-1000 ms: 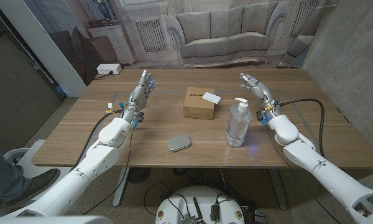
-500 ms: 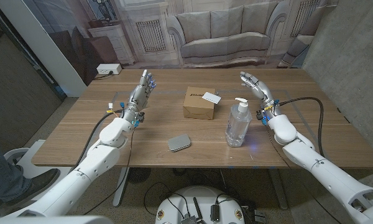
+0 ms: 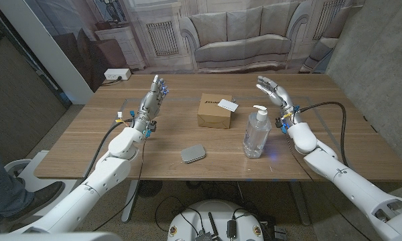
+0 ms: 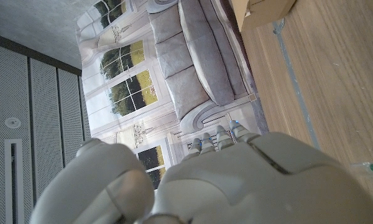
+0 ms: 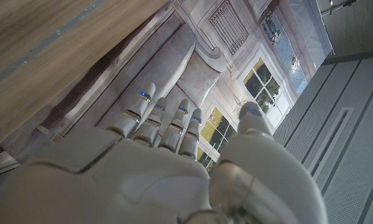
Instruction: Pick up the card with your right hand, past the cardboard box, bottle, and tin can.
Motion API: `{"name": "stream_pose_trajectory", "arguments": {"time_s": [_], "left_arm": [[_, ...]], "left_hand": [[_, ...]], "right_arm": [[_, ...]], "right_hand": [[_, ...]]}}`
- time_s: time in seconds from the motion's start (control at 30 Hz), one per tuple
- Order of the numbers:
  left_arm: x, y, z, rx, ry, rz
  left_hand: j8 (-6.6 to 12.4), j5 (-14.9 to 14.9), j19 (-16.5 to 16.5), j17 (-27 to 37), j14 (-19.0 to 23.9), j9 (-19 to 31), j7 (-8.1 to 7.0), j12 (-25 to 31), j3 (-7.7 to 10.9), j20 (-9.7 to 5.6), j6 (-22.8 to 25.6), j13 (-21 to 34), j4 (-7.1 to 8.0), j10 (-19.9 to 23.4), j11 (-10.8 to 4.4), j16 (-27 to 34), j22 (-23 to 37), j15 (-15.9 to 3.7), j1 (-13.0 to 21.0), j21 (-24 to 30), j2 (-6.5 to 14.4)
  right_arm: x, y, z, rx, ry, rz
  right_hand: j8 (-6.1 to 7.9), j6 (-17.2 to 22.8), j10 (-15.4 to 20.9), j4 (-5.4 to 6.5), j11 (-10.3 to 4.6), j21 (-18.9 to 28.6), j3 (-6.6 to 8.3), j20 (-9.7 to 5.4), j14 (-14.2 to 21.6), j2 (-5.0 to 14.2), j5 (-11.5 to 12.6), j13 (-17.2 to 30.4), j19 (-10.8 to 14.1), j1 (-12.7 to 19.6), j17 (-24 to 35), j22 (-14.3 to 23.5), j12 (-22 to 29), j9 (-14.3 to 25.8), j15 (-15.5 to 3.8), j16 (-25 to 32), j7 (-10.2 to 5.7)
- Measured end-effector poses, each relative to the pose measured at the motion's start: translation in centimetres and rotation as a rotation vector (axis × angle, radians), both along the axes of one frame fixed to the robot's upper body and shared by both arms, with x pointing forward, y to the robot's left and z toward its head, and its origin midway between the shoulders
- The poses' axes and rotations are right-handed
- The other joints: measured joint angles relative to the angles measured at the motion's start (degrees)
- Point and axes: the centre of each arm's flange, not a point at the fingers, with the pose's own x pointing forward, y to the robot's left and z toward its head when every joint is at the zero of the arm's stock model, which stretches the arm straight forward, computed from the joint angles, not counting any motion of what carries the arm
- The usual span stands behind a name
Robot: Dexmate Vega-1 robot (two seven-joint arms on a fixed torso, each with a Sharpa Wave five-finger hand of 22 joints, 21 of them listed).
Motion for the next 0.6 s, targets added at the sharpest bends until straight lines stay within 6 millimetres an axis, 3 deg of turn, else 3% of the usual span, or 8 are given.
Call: {"name": "stream_pose_trajectory", "arguments": {"time_s": [0.13,0.33,0.6], "left_arm": [[-0.02,-0.03,-0.02,-0.002,0.000,-0.001],[-0.03,-0.03,0.00,-0.007,0.002,0.001],[-0.36,-0.09,-0.18,-0.011,0.007,0.003]], "left_hand": [[0.01,0.00,0.00,0.00,0.61,0.00,0.02,0.00,-0.16,0.00,0.82,0.00,-0.16,0.53,-0.09,0.00,0.00,-0.18,0.18,0.00,0.18],[0.46,0.26,0.00,0.00,1.09,0.00,0.10,0.00,-0.16,0.00,0.90,0.00,-0.16,0.83,-0.21,0.00,0.00,-0.09,0.18,0.00,0.18],[0.45,0.25,0.00,0.00,1.40,0.00,0.10,0.00,-0.16,0.00,1.53,0.00,-0.16,1.23,0.00,0.00,0.00,-0.39,0.49,0.00,0.50]], "right_arm": [[0.15,0.20,0.05,-0.010,-0.016,-0.023],[0.44,0.45,-0.04,-0.016,-0.020,-0.037],[0.35,0.89,-0.07,-0.051,-0.069,-0.091]], "right_hand": [[0.44,2.39,1.70,-0.18,-0.82,-0.80,-0.02,0.02,0.49,-1.45,0.72,0.00,0.59,2.99,0.00,0.00,0.45,0.27,-0.34,0.00,-0.75],[0.44,2.96,2.39,-0.55,-1.32,-1.47,0.07,0.02,0.81,-2.73,1.33,-0.01,0.59,6.16,0.00,0.00,0.44,0.27,-0.03,-0.06,-1.28],[0.81,4.16,2.38,-0.55,-1.32,-1.88,0.07,0.02,0.80,-3.71,1.74,-0.01,0.59,7.60,0.00,0.00,0.44,0.27,-0.03,-0.44,-1.29]]}}
